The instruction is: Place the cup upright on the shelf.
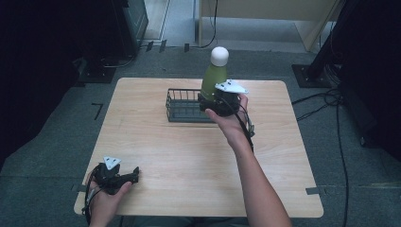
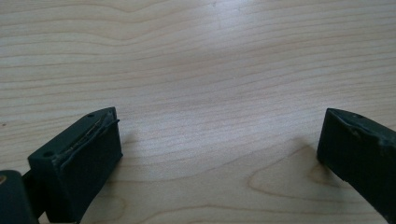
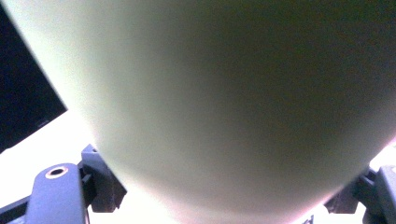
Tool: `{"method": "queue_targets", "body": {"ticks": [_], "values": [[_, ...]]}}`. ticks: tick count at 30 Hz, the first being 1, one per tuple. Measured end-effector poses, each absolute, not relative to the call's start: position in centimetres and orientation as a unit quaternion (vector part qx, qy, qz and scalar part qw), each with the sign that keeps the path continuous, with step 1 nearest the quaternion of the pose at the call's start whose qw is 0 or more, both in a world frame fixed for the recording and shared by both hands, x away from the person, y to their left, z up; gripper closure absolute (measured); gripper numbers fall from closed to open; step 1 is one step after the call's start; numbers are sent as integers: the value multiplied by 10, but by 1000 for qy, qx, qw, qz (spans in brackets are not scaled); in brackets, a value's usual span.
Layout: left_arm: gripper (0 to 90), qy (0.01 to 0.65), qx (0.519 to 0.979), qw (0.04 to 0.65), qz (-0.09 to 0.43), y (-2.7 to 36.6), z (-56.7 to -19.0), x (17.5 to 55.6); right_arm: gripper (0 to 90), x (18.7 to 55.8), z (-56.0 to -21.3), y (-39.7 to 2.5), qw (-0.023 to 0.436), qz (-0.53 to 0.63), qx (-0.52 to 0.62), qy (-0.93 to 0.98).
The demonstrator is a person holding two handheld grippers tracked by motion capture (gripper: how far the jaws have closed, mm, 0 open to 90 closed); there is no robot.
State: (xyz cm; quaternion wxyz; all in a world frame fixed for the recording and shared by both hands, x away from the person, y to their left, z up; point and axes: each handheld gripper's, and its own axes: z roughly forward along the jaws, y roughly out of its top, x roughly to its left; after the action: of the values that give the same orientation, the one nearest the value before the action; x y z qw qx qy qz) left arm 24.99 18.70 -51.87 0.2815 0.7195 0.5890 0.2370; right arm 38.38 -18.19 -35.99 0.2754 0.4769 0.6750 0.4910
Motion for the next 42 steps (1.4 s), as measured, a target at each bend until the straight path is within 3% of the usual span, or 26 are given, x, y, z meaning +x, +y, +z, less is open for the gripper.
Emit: {"method": "queue_targets", "body": {"ticks": [26,42], "values": [[0,589,720,281,237,187,-519,250,198,448,-379,-184,286,468,521,654],[0,589,720,281,237,187,-519,250,198,458,-408,-188,284,444,540,657]]}}
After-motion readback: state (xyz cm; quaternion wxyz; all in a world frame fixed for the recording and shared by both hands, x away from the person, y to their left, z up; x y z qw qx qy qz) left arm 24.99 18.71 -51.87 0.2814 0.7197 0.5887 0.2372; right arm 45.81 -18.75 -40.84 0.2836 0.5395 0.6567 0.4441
